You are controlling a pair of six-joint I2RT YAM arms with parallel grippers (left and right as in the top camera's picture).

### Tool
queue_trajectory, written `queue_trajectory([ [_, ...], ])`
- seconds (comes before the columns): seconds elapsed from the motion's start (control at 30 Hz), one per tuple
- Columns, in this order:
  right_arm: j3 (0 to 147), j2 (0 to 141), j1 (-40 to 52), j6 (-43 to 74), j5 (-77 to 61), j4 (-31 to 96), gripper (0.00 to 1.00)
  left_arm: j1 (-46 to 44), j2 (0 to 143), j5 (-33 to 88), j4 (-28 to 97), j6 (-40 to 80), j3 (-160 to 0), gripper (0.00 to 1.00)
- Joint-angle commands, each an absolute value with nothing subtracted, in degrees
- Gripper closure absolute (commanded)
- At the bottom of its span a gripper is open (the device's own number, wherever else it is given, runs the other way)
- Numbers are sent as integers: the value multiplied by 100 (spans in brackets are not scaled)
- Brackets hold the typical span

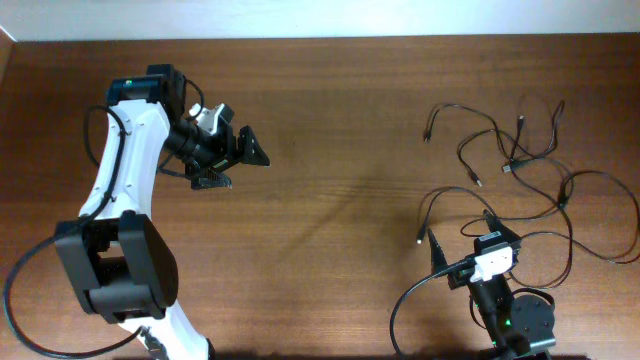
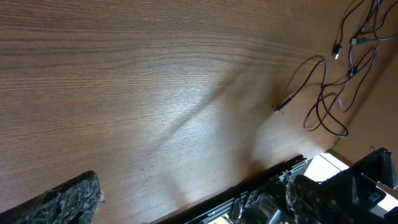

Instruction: Untangle cables

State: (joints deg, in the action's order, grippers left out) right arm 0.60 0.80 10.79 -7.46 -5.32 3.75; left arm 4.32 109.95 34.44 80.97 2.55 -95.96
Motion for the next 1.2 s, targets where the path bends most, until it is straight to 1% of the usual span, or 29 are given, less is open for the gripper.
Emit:
queue_trajectory([
  [0.0, 34, 21, 1037, -685, -578, 408, 1, 440, 11080, 3444, 8099, 145, -9657, 1],
  [0.13, 34, 21, 1037, -685, -578, 408, 1, 410, 10890, 3441, 8099, 145, -9657, 1],
  [0.23, 34, 21, 1037, -685, -580, 408, 1, 193, 10289, 3444, 8099, 145, -9657, 1],
  [0.37, 34, 21, 1037, -685, -580, 408, 1, -478, 9048, 3446, 8101, 145, -9657, 1],
  [0.5, 34, 21, 1037, -685, -580, 408, 2, -1090, 8187, 3446, 8103, 145, -9657, 1],
  [0.63, 34, 21, 1037, -685, -580, 408, 1, -1164, 7902, 3446, 8103, 145, -9657, 1],
  [0.83, 34, 21, 1037, -685, -580, 408, 1, -1164, 7975, 3446, 8103, 145, -9432, 1],
  [0.9, 34, 21, 1037, -685, -580, 408, 2, -1164, 7968, 3446, 8101, 145, -9225, 1],
  [0.97, 32, 21, 1037, -685, -580, 408, 1, -1164, 7968, 3444, 8040, 145, -8672, 1],
  [1.1, 32, 21, 1037, -685, -580, 408, 1, -1164, 7924, 3444, 7290, 145, -7944, 1],
  [1.17, 34, 21, 1037, -685, -580, 408, 1, -1164, 7911, 3444, 7242, 145, -7701, 1],
])
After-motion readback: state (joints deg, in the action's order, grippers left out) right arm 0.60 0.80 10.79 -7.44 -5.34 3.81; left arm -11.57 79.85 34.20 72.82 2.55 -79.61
